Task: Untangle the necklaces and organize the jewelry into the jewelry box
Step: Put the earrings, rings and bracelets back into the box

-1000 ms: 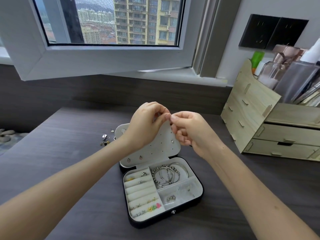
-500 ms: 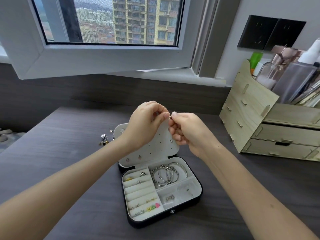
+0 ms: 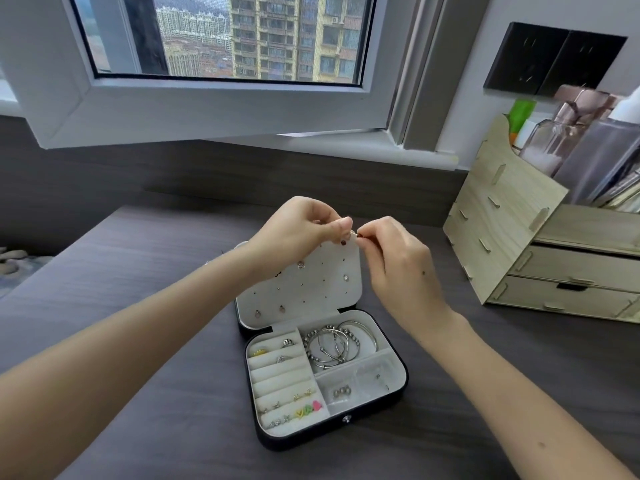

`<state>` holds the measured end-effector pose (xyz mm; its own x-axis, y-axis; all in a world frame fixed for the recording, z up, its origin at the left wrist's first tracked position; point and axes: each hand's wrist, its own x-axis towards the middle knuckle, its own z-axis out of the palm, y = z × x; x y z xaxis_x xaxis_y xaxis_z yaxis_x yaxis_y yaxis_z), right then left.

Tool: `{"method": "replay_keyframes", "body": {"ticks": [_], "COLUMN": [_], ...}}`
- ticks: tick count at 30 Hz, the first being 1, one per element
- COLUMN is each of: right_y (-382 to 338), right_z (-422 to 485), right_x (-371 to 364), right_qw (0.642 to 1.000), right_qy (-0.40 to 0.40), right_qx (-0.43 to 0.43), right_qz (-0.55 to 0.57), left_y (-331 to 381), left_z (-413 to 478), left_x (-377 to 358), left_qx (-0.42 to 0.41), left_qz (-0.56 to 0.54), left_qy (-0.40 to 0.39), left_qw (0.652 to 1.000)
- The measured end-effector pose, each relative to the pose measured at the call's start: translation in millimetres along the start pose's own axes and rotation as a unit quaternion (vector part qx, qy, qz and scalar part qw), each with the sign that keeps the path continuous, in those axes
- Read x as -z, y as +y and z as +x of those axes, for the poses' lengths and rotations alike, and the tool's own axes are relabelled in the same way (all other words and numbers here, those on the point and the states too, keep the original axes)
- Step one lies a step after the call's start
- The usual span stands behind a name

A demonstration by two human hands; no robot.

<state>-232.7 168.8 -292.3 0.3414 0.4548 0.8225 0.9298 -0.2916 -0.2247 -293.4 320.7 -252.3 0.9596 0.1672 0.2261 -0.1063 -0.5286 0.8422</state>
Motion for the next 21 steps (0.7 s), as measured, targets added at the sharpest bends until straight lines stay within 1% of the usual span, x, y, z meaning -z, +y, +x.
{"method": "replay_keyframes", "body": {"ticks": [2,3,5,7,8,9,10,11,12,13,14,15,16,18,21], "right_y": [4,4,7,7,7,5,2,-2,-6,-9,-10,-11,-12,-16,-18], "right_z": [-2,-2,-1,0,0,0,1,2,4,7,11,14,18,21,20], "right_x": [-1,-1,-2,-1,-1,1,3,5,7,8,9,9,10,10,11], "right_qw": [0.995,0.991,0.986,0.987,0.992,0.998,0.999,0.99,0.965,0.932,0.899,0.871,0.851,0.829,0.827], "right_qy": [0.008,0.015,0.019,0.023,0.02,0.011,-0.002,-0.015,-0.035,-0.056,-0.081,-0.105,-0.124,-0.139,-0.119], "right_qx": [0.08,0.105,0.136,0.134,0.108,0.059,-0.015,-0.103,-0.19,-0.265,-0.323,-0.364,-0.391,-0.412,-0.397], "right_qz": [-0.055,-0.078,-0.091,-0.084,-0.065,-0.027,0.028,0.097,0.175,0.239,0.285,0.312,0.328,0.351,0.379], "left_y": [3,5,8,10,10,9,9,9,9,9,9,9,8,7,5], "left_z": [2,3,3,3,3,2,2,1,0,-1,-1,-2,-2,-2,-3], "left_x": [2,3,3,3,4,4,4,4,4,3,3,2,1,0,-2], "left_qx": [0.019,0.028,0.042,0.045,0.044,0.041,0.038,0.036,0.036,0.034,0.029,0.023,0.015,0.003,0.005], "left_qz": [0.003,0.001,0.003,0.019,0.025,0.028,0.029,0.03,0.033,0.038,0.043,0.045,0.045,0.047,0.042], "left_qy": [-0.015,-0.021,-0.031,-0.036,-0.036,-0.036,-0.036,-0.033,-0.03,-0.026,-0.023,-0.021,-0.018,-0.012,-0.002], "left_qw": [1.0,0.999,0.999,0.998,0.998,0.998,0.998,0.998,0.998,0.998,0.998,0.999,0.999,0.999,0.999]}}
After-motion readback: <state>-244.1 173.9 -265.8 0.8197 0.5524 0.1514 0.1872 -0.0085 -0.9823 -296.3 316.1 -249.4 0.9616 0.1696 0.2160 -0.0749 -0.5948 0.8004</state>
